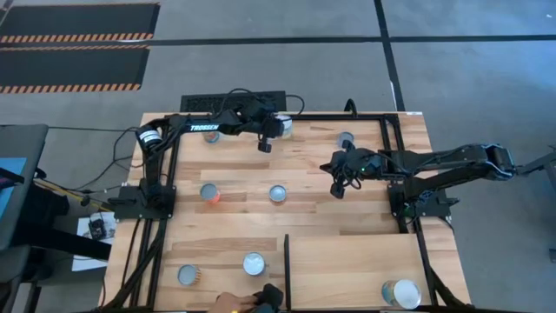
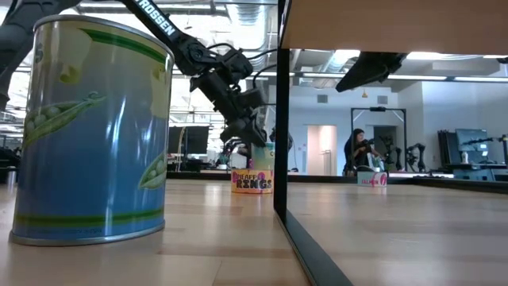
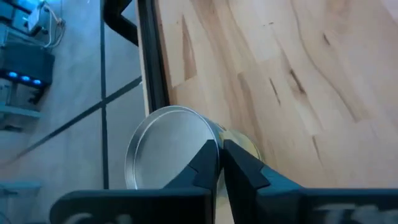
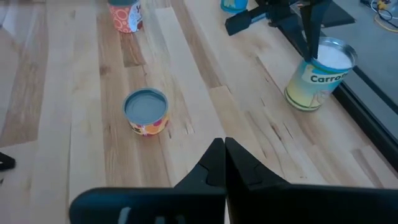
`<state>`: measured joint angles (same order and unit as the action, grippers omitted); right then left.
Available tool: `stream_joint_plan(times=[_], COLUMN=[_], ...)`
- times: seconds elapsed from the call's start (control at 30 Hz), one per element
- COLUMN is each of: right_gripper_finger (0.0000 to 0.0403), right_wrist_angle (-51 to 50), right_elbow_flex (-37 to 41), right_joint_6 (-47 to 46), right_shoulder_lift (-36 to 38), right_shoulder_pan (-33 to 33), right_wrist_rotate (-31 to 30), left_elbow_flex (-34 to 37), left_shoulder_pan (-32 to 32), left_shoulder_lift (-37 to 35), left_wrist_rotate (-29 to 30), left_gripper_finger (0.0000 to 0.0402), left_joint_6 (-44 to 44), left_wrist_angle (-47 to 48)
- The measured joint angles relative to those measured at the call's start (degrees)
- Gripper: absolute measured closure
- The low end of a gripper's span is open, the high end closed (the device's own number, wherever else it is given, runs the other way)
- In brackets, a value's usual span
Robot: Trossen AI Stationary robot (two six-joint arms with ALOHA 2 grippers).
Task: Pick and place cans onto a shelf
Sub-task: Put the canned carrots on the shelf
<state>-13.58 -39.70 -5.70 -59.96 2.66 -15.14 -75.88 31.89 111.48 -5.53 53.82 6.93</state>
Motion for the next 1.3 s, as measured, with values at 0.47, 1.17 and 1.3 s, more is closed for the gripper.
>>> stream_joint_plan(times=[0.47, 1.17, 1.3], right_gripper_finger=[0.0394, 0.0394, 0.0394], right_wrist_angle=[-1.9, -0.1, 0.8], right_elbow_flex=[0.0, 0.0, 0.0], right_joint_6=[2.6, 5.9, 0.3], right_shoulder_lift=[9.2, 13.6, 13.6], right_shoulder_pan=[0.0, 3.8, 7.4], right_wrist_rotate=[0.7, 3.2, 3.9], left_elbow_flex=[0.3, 0.2, -2.2], left_shoulder_pan=[-2.1, -34.1, -33.8], left_shoulder_lift=[-16.7, -28.0, -26.6], left_wrist_rotate=[0.2, 3.0, 2.3], left_gripper_finger=[0.0401, 0.0401, 0.0401], left_joint_6=[-4.0, -28.5, -39.3], left_wrist_angle=[15.9, 2.3, 0.2])
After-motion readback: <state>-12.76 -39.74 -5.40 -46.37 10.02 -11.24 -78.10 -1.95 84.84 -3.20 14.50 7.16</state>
